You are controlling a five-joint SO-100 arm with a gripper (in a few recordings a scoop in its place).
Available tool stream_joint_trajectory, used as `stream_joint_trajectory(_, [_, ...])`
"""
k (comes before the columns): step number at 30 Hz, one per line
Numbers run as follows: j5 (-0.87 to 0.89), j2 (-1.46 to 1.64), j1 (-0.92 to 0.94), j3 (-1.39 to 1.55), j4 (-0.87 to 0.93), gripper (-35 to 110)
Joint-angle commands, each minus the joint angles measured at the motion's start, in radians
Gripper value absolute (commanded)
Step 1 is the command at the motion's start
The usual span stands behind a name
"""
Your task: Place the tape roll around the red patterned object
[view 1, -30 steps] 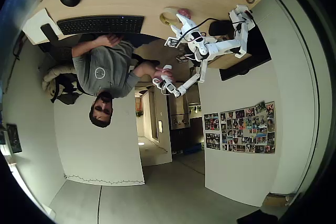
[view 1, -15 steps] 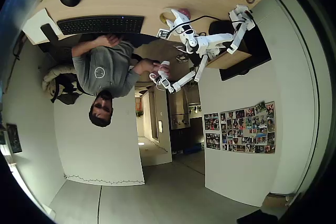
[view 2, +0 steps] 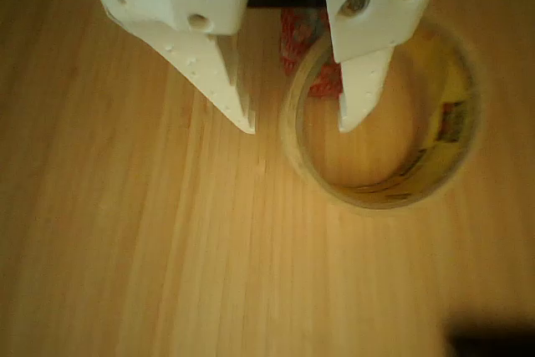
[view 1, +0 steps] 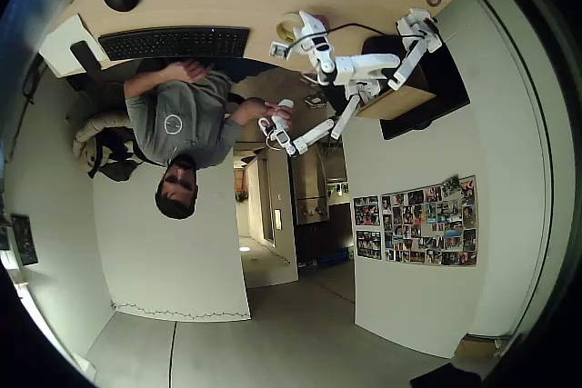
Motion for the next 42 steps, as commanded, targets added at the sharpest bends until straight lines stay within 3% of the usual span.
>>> stream_joint_trajectory(1, [-0.037,-0.051,-0.021,-0.156,0.057,16])
stream_joint_trajectory(4, [-0.054,-0.336,-0.023,-0.683,0.235,4])
stream_joint_trajectory(12, [-0.066,-0.328,-0.023,-0.747,0.276,0])
stream_joint_trajectory(28, [-0.101,0.354,-0.025,-0.140,0.279,0])
stream_joint_trajectory(42, [-0.081,0.655,-0.094,0.175,0.278,0])
